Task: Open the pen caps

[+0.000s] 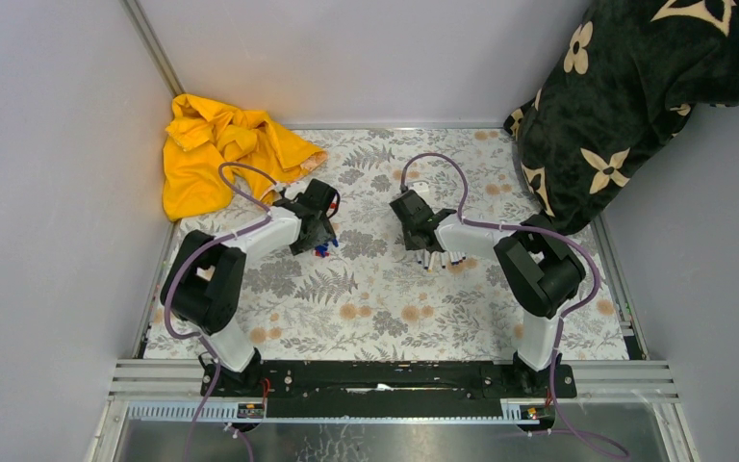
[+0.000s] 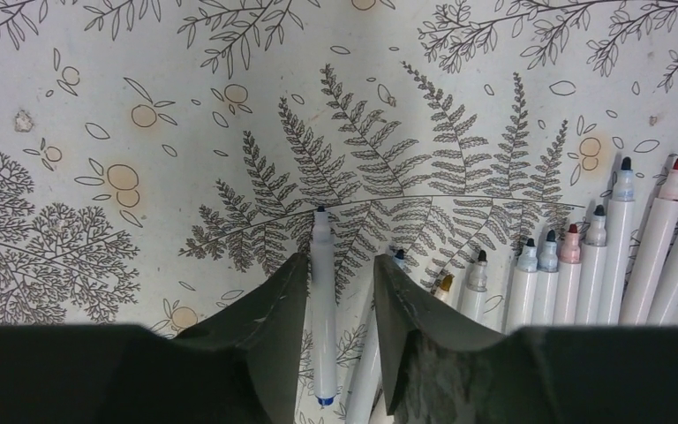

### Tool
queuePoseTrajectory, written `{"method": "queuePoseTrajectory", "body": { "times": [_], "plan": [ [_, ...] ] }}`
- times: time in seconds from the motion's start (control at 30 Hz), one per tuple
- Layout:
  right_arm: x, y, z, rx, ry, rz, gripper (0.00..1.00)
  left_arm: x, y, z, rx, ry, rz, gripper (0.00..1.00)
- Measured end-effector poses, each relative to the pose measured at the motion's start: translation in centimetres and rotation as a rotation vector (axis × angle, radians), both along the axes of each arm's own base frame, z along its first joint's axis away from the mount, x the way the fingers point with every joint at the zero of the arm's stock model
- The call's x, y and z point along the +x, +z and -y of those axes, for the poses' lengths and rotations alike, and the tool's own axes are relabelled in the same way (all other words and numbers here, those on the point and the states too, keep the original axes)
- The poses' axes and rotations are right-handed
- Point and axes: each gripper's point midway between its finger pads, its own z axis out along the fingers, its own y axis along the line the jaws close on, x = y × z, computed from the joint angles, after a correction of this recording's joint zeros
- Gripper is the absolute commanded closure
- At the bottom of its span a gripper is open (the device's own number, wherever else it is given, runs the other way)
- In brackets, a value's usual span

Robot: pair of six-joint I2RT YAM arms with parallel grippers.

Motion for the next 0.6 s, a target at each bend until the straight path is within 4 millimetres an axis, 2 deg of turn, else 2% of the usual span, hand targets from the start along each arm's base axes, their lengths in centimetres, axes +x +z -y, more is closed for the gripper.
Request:
{"method": "queuePoseTrajectory", "body": {
  "times": [0.17, 0.27, 0.3, 0.37, 0.43, 0.47, 0.6],
  "plan": [
    [-0.1, 0.2, 0.2, -0.01, 0.007, -0.002, 0.49, -0.4, 0.9, 0.2, 0.001, -0.004, 0.012, 0.18],
    [-0.5, 0.7, 0.4, -0.017, 0.024, -0.011, 0.43, -0.5, 2.5, 0.2, -0.001, -0.004, 0.042, 0.02],
    [-0.6, 1.2, 0.3, -0.011, 0.035, -0.007, 0.41, -0.5, 3.5, 0.3, -0.005, -0.004, 0.064, 0.02],
    [-0.6, 2.6, 0.0, 0.014, 0.056, 0.013, 0.32, -0.2, 5.4, 0.4, -0.018, -0.002, 0.115, 0.01],
    [-0.4, 4.7, -0.3, 0.044, 0.077, 0.048, 0.06, 0.1, 7.7, 0.5, -0.037, 0.002, 0.178, 0.01],
    [-0.4, 5.7, -0.4, 0.058, 0.085, 0.067, 0.02, 0.1, 8.7, 0.5, -0.043, 0.004, 0.211, 0.01],
    [-0.3, 9.8, -0.1, 0.092, 0.092, 0.148, 0.0, -0.4, 13.3, -0.1, -0.067, 0.014, 0.345, 0.01]
  ]
}}
